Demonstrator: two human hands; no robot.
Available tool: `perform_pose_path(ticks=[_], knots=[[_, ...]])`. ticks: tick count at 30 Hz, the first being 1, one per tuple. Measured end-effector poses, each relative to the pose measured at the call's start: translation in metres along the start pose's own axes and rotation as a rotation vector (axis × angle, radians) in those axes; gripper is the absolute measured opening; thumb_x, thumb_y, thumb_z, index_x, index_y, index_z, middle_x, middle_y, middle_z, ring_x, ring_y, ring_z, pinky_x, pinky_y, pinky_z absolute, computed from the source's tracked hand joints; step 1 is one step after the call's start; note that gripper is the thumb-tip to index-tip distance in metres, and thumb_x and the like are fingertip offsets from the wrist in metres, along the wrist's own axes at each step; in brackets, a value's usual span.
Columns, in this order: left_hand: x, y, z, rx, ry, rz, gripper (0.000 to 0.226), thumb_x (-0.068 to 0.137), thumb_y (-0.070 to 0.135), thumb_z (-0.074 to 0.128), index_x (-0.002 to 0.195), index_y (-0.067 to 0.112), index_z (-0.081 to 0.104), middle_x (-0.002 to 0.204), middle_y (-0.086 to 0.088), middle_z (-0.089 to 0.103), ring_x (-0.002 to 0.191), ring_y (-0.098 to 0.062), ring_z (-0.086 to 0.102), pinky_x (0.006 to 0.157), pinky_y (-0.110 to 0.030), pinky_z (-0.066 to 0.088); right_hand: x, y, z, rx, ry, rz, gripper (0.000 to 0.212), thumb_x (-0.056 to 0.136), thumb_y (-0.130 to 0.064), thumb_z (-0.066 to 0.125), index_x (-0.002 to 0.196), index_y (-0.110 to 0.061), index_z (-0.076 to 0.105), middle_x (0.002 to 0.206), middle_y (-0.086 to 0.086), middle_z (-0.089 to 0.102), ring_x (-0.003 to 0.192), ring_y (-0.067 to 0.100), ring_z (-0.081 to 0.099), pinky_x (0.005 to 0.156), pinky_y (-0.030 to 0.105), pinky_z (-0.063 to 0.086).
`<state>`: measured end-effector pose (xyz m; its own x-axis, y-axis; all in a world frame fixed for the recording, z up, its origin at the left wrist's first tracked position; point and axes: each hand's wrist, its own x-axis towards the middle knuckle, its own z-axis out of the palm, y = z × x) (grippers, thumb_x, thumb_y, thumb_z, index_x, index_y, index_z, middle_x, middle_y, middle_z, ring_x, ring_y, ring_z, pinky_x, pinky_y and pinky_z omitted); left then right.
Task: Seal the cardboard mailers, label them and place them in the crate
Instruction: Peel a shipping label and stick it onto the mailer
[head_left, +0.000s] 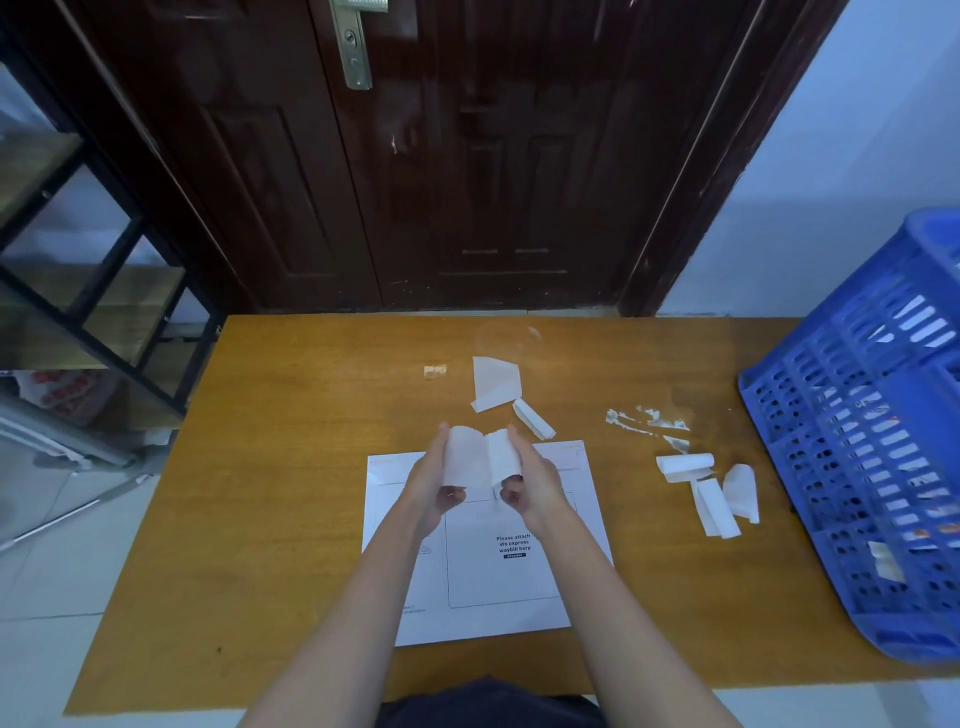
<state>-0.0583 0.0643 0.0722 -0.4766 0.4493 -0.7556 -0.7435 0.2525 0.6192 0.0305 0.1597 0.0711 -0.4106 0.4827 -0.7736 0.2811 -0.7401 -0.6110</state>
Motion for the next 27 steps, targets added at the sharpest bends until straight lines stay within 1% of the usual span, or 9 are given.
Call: perform_pose_path(ticks=[3, 6, 8, 11, 13, 15, 19, 21, 27], knots=[[0.006, 0.001, -0.003, 0.015, 0.071, 0.028, 0.031, 0.095, 0.043, 0.054, 0.090, 0.013, 0.063, 0.075, -0.002, 0.055, 0.065, -0.014, 0.049, 0.052, -0.021, 0.042, 0.005, -0.001, 0.000, 0.015, 0.082, -0.050, 0.024, 0.086, -0.039, 0.066, 0.089, -0.016, 0.059, 0.072, 0.001, 0.053, 0.059, 0.015, 0.044, 0.049, 0.022, 0.035], [0.015, -0.001, -0.007, 0.148, 0.238, 0.112, 0.030, 0.093, 0.038, 0.059, 0.076, 0.013, 0.058, 0.076, -0.004, 0.052, 0.062, -0.016, 0.048, 0.050, -0.022, 0.040, 0.007, 0.000, -0.003, 0.004, 0.137, -0.135, 0.023, 0.087, -0.032, 0.067, 0.089, -0.014, 0.054, 0.079, 0.000, 0.057, 0.072, 0.014, 0.051, 0.061, 0.025, 0.040], [0.018, -0.004, -0.008, 0.256, 0.340, 0.198, 0.037, 0.094, 0.035, 0.057, 0.066, 0.012, 0.053, 0.068, -0.005, 0.047, 0.055, -0.018, 0.048, 0.047, -0.022, 0.037, 0.007, 0.004, -0.003, -0.021, 0.161, -0.174, 0.024, 0.087, -0.028, 0.067, 0.080, -0.013, 0.050, 0.075, 0.000, 0.053, 0.068, 0.011, 0.048, 0.061, 0.025, 0.037], [0.020, -0.010, -0.009, 0.362, 0.430, 0.270, 0.045, 0.096, 0.034, 0.055, 0.059, 0.010, 0.046, 0.060, -0.005, 0.041, 0.048, -0.019, 0.048, 0.042, -0.022, 0.035, 0.008, 0.010, -0.003, -0.030, 0.211, -0.182, 0.039, 0.084, -0.024, 0.071, 0.066, -0.016, 0.037, 0.068, 0.000, 0.045, 0.061, 0.013, 0.041, 0.065, 0.027, 0.035], [0.020, -0.013, -0.010, 0.384, 0.447, 0.272, 0.045, 0.096, 0.034, 0.054, 0.060, 0.009, 0.046, 0.059, -0.005, 0.041, 0.047, -0.019, 0.047, 0.045, -0.024, 0.036, 0.008, 0.012, -0.003, -0.022, 0.231, -0.178, 0.042, 0.082, -0.023, 0.072, 0.065, -0.017, 0.034, 0.068, 0.001, 0.041, 0.062, 0.015, 0.038, 0.069, 0.031, 0.035], [0.021, -0.017, -0.012, 0.420, 0.460, 0.265, 0.049, 0.096, 0.034, 0.055, 0.055, 0.010, 0.043, 0.055, -0.004, 0.040, 0.049, -0.021, 0.046, 0.046, -0.023, 0.035, 0.008, 0.013, -0.003, -0.021, 0.238, -0.179, 0.043, 0.081, -0.022, 0.073, 0.065, -0.018, 0.033, 0.071, 0.003, 0.041, 0.066, 0.017, 0.037, 0.071, 0.031, 0.034], [0.021, -0.018, -0.014, 0.450, 0.467, 0.266, 0.052, 0.096, 0.032, 0.055, 0.052, 0.010, 0.040, 0.052, -0.005, 0.040, 0.051, -0.024, 0.045, 0.038, -0.018, 0.035, 0.010, 0.016, -0.005, -0.023, 0.248, -0.183, 0.044, 0.080, -0.021, 0.074, 0.064, -0.020, 0.032, 0.076, 0.004, 0.038, 0.072, 0.020, 0.035, 0.072, 0.031, 0.032], [0.023, -0.018, -0.016, 0.460, 0.480, 0.248, 0.052, 0.096, 0.033, 0.055, 0.053, 0.009, 0.039, 0.052, -0.005, 0.040, 0.046, -0.021, 0.046, 0.043, -0.023, 0.036, 0.009, 0.016, -0.005, -0.024, 0.254, -0.183, 0.045, 0.079, -0.022, 0.074, 0.064, -0.020, 0.031, 0.076, 0.005, 0.034, 0.073, 0.021, 0.032, 0.073, 0.031, 0.031], [0.022, -0.020, -0.019, 0.424, 0.496, 0.229, 0.053, 0.096, 0.030, 0.056, 0.052, 0.010, 0.034, 0.050, -0.004, 0.036, 0.042, -0.019, 0.043, 0.045, -0.024, 0.031, 0.009, 0.014, -0.008, 0.004, 0.267, -0.176, 0.044, 0.080, -0.020, 0.074, 0.065, -0.018, 0.033, 0.071, 0.002, 0.033, 0.066, 0.018, 0.031, 0.072, 0.031, 0.033]])
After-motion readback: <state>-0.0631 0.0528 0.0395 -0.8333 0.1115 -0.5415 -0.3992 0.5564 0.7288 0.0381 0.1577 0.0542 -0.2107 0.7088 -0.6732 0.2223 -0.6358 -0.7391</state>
